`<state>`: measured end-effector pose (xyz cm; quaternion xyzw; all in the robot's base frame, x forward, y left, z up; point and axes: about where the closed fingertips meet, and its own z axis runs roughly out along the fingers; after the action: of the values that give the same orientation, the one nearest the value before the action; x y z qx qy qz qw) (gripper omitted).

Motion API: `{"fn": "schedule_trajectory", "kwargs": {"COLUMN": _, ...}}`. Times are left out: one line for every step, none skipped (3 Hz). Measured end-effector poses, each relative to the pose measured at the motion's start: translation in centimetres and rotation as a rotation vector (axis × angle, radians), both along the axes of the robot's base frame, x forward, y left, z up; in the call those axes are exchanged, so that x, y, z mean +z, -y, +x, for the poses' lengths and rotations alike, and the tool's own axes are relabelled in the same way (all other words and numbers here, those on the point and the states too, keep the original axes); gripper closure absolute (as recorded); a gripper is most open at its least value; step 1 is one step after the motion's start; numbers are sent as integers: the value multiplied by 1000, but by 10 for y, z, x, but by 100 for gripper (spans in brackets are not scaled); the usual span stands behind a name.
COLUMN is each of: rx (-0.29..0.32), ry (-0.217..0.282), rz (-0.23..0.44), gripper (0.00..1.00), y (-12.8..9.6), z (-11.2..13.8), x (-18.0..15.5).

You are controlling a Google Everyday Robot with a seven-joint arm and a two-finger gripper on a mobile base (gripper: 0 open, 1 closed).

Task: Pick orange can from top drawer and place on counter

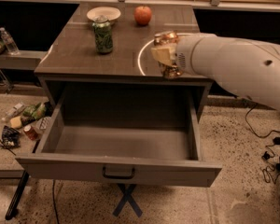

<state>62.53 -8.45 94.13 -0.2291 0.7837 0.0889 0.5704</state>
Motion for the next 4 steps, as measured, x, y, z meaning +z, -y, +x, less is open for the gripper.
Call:
{"fn": "schedule_trajectory", "kwargs": {"rx": 4, "ry": 32, "rz": 111, "gripper": 100, "y": -21, "z": 32, "x": -2}}
{"fn": "schedule_trajectory", "kwargs": {"rx": 16, "ry": 84, "rz": 186, "gripper": 86, "y": -44, "z": 57, "x": -9}}
{"fn": "schedule_trajectory", "kwargs": {"rx": 11, "ry": 144, "rz": 259, "gripper": 62, "y": -59, "z": 80, "x": -16}}
{"fn": "schedule_trajectory", "kwargs": {"rx": 11, "ry": 207, "rz": 313, "gripper": 38, "y": -70, "z": 99, "x": -21}}
